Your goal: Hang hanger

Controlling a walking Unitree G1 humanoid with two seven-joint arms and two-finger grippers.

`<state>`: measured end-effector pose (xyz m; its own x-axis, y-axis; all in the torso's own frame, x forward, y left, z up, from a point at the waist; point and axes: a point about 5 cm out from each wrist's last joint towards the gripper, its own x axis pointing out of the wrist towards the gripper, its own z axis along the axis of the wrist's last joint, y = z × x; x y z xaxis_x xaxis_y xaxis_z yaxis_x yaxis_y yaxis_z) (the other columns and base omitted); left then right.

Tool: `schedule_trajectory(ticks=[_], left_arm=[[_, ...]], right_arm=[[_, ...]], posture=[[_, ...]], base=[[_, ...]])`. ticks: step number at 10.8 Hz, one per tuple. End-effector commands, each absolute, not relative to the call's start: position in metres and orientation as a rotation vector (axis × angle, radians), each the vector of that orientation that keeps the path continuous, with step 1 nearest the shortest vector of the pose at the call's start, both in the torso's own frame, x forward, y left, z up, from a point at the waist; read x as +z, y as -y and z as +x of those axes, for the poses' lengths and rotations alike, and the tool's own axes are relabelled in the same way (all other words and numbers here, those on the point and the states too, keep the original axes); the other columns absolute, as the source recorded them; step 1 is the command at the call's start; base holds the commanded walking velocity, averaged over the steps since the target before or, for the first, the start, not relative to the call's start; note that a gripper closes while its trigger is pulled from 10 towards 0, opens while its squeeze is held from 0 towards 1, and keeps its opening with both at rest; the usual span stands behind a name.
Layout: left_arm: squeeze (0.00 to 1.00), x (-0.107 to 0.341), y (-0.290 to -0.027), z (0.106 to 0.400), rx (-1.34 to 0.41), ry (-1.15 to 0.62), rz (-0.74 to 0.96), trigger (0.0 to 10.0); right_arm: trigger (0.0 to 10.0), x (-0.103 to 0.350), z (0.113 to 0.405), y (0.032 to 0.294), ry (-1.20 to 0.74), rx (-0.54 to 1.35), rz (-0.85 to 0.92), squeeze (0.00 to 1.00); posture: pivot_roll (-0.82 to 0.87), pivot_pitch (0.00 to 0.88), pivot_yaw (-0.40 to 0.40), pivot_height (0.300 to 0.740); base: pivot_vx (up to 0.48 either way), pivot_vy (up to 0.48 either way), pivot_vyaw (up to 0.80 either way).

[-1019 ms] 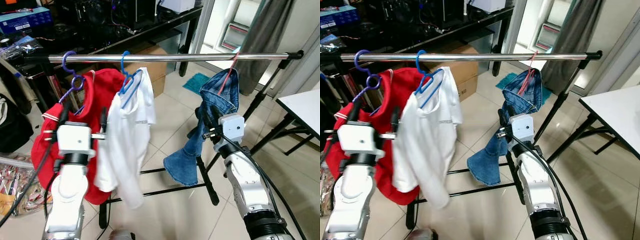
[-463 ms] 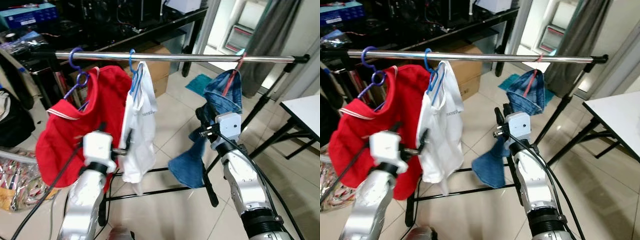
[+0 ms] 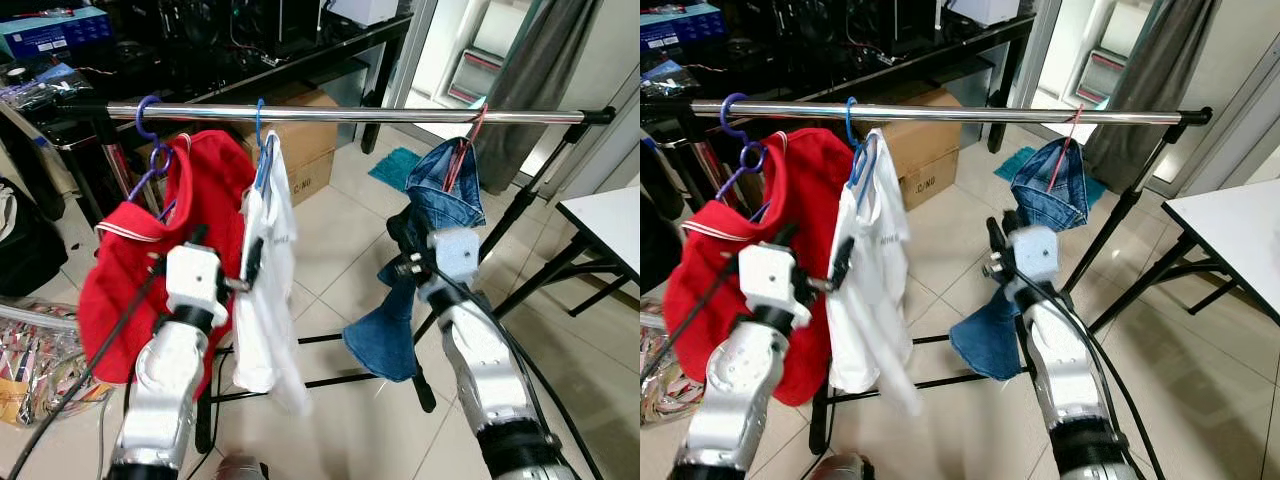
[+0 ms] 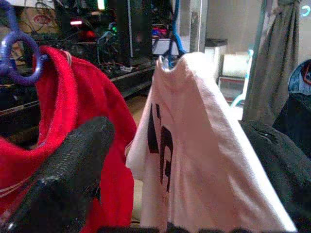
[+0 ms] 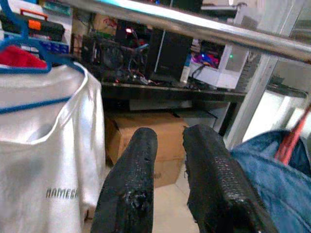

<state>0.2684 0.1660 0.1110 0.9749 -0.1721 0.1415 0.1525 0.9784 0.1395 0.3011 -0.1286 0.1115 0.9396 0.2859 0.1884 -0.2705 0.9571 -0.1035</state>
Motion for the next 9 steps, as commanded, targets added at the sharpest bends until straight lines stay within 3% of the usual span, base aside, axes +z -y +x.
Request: schedule_trajectory(ticks=[1, 9], left_arm=[[0.0, 0.109, -0.165, 0.27, -0.157, 0.143, 0.107, 10.0], [0.0, 0.118, -0.15, 0.261, -0.211, 0.24, 0.166, 10.0]], right_arm=[[10.0, 0.113, 0.303, 0.13, 0.205, 0.277, -0.063, 0.0], [10.0, 0.111, 0.3, 0.127, 0.197, 0.289, -0.065, 0.0]], posture=[[0.34, 0.014, -0.086, 0.74], [0.35, 0.041, -0.1, 0.74]], base=[[0.0, 0.0, 0.0], [0.0, 0.0, 0.0]])
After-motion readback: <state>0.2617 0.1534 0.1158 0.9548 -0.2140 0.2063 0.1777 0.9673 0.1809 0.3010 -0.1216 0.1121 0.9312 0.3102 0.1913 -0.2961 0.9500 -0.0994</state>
